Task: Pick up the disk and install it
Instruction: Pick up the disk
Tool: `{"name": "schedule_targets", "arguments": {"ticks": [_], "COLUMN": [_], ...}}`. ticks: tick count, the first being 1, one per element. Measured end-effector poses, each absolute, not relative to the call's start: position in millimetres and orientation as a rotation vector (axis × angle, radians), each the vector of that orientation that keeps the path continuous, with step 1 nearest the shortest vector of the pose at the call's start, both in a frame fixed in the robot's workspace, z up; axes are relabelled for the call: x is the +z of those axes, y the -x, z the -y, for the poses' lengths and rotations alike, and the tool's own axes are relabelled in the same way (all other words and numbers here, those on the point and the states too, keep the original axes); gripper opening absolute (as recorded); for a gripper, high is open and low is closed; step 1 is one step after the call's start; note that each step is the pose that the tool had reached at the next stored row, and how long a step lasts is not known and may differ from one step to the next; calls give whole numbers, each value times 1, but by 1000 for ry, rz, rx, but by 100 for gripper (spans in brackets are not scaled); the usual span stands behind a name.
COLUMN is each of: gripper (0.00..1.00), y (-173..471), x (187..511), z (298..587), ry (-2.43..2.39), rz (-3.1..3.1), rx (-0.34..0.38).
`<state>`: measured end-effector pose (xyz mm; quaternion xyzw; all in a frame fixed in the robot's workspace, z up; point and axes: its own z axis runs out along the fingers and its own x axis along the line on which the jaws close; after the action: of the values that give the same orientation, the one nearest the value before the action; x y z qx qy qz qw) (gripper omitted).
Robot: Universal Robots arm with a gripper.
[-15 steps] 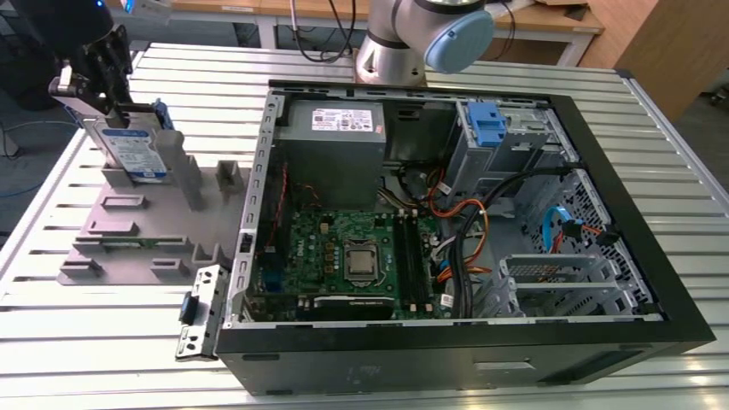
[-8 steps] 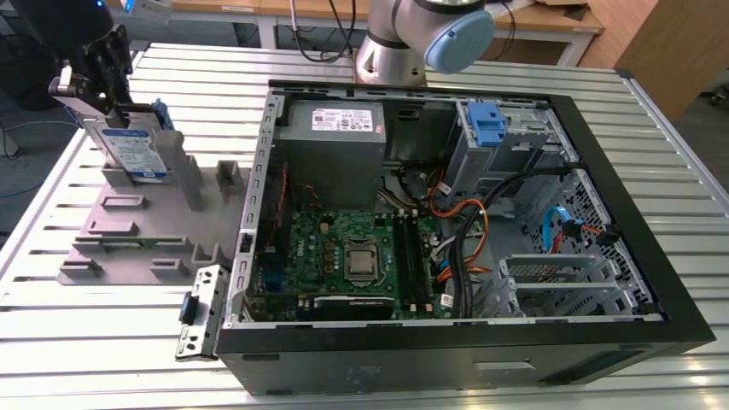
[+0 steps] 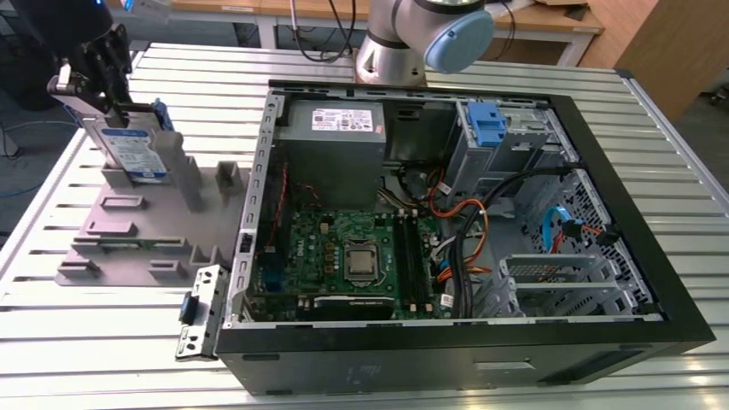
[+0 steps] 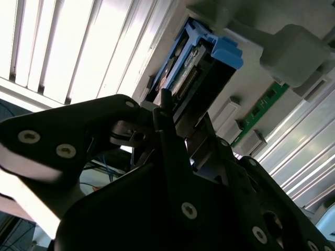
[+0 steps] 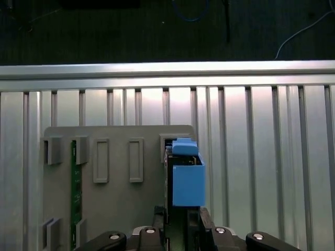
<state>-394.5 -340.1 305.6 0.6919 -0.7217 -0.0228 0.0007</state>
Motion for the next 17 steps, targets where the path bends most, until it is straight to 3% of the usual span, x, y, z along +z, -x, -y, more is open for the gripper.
{"name": "schedule_targets", "arguments": {"ticks": [17], "gripper": [35], "y": [394], "x": [306], "z": [340], "ry": [-2183], "rz": [2250], "rx": [-64]}}
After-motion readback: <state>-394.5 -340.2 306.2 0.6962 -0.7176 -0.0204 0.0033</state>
